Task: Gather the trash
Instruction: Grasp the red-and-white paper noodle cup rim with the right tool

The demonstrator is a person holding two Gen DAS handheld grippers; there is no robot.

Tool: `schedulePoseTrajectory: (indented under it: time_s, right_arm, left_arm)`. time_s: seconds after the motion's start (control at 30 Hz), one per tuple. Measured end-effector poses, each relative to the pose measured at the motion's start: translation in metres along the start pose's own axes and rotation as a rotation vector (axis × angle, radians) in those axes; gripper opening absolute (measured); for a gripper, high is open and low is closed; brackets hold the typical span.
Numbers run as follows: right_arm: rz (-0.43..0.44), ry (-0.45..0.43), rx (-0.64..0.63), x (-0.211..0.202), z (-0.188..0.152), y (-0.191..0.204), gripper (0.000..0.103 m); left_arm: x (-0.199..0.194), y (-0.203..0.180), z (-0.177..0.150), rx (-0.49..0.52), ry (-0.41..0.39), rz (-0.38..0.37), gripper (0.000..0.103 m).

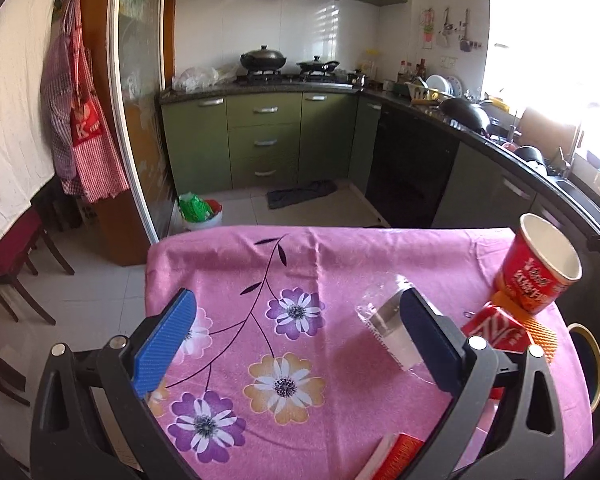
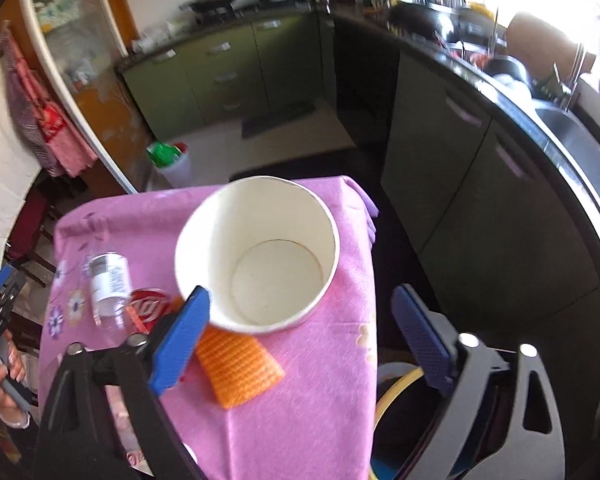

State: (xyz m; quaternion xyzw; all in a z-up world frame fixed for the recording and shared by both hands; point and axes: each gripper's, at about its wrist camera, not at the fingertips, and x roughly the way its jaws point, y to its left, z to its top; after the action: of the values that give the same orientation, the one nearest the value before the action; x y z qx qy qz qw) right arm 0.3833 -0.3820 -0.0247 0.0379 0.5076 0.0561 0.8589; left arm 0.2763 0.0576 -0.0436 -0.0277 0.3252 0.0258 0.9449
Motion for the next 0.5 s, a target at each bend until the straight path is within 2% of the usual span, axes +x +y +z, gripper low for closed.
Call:
schedulePoseTrajectory:
  time_s: [0.07, 0.2, 0.23, 0.33, 0.43, 0.5]
  right_arm:
    - [-0.016, 0.069, 0.021, 0.026, 0.016, -0.009, 0.065]
    - [-0.033, 0.153, 0.030, 0.061, 0.033, -0.019, 0.046]
    - [-0.033, 0.172, 0.031, 0.066, 0.034, -0.020, 0.040]
    - [-0.035, 0.232, 0.021, 0.083, 0.037, -0.018, 0.031]
    - [-0.059, 0.267, 0.017, 0.094, 0.030, -0.012, 0.013]
    - [-0.071, 0.282, 0.019, 0.101, 0.031, -0.015, 0.009]
  left_arm:
    - [0.013, 0.003, -0.005, -0.005, 0.021, -0.004, 0.097]
    - [0.025, 0.000, -0.013, 0.015, 0.055, -0.016, 0.097]
    - [0.025, 0.000, -0.014, 0.017, 0.056, -0.014, 0.097]
    - [0.026, -0.003, -0.015, 0.029, 0.059, -0.015, 0.097]
    - [0.027, -0.002, -0.017, 0.027, 0.067, -0.020, 0.097]
    - [0.028, -0.002, -0.017, 0.026, 0.072, -0.020, 0.097]
